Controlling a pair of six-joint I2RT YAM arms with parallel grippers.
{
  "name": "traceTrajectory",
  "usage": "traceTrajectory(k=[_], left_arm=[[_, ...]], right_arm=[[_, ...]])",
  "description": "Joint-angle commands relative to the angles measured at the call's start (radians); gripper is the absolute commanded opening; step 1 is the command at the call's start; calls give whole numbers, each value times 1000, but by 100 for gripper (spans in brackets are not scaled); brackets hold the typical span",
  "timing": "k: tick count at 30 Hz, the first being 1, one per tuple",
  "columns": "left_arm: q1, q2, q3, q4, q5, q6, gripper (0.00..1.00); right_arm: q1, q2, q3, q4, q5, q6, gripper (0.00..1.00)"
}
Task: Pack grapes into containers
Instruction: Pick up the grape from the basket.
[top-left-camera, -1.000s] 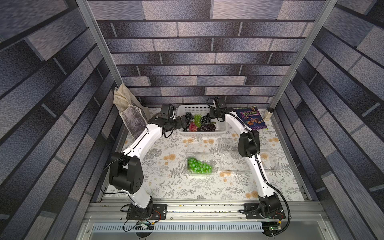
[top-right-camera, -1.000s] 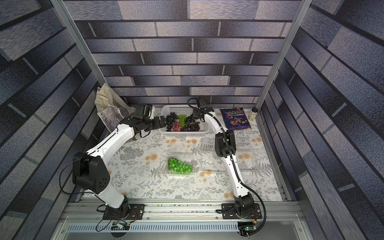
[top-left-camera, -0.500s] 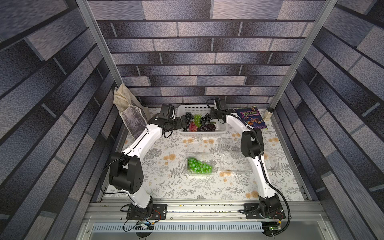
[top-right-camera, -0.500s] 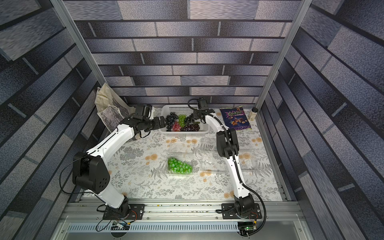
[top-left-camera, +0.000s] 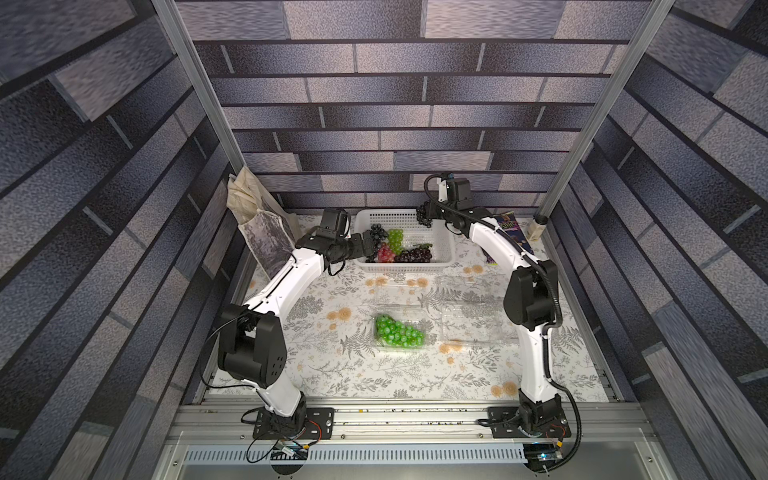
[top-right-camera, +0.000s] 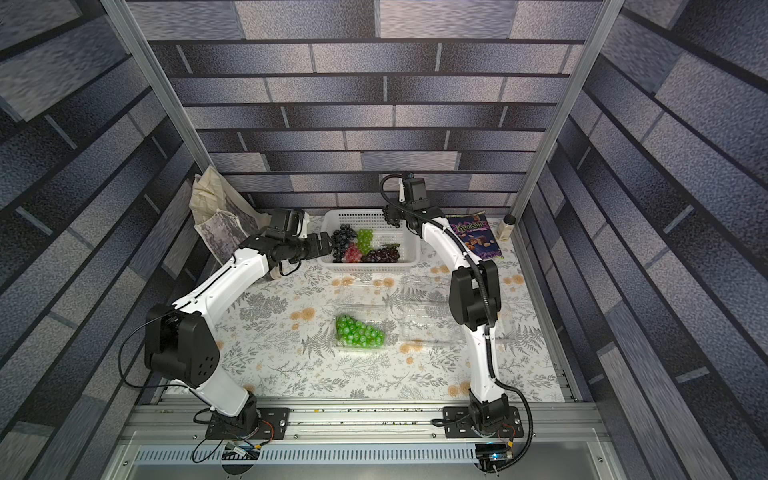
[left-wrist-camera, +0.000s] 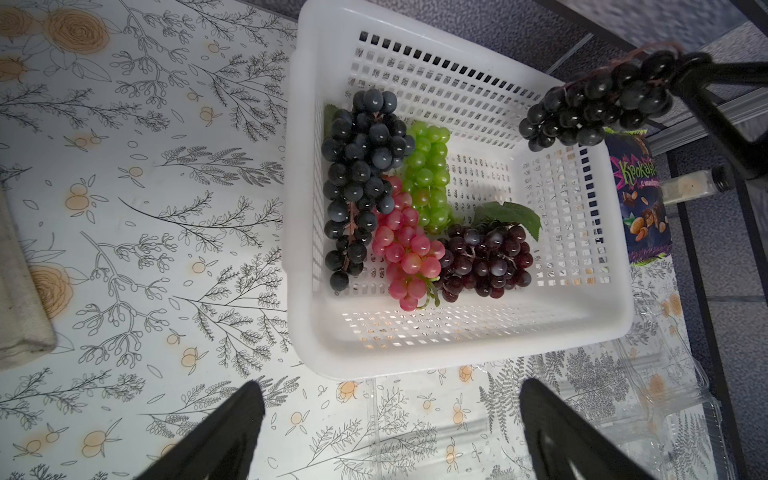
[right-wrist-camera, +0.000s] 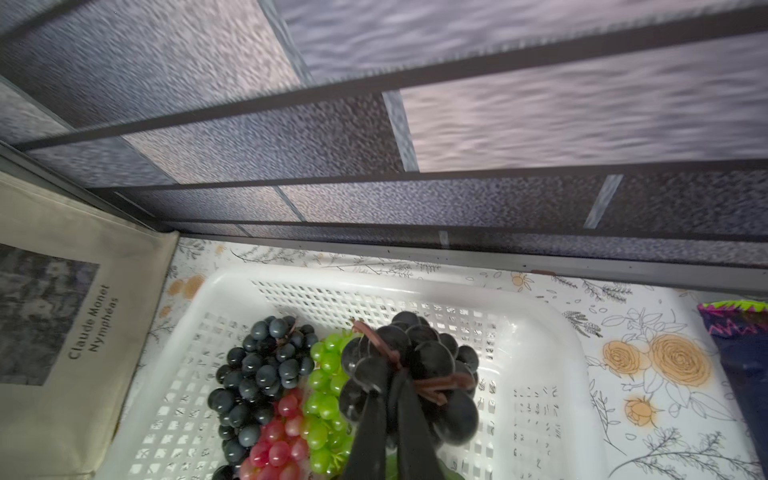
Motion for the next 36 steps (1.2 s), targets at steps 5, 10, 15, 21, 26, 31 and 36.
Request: traceTrajectory(k=[5, 10, 15, 21, 26, 31, 36], left_arm=[[-30, -82, -1, -26, -14, -20, 98], [-40, -118, -18, -46, -22, -46, 98], [-46, -178, -51, -59, -35, -57, 98], [-52, -276, -112, -94, -74, -75, 98], [-65, -372, -187, -100, -92, -91, 99], [-98, -443, -250, -91, -117, -101, 99], [-124, -495, -299, -86, -141, -107, 99]], right_arm=[[33, -191, -123, 34, -45, -43, 0], [75, -326, -226, 12, -39, -88, 0], [124, -477, -351, -11, -36, -110, 0], [211, -660, -512, -60, -8, -142, 0], [291, -795, -643, -105, 22, -145, 0], [351, -899, -787, -107, 41, -109, 0], [400, -971, -904, -97, 50, -66, 0]])
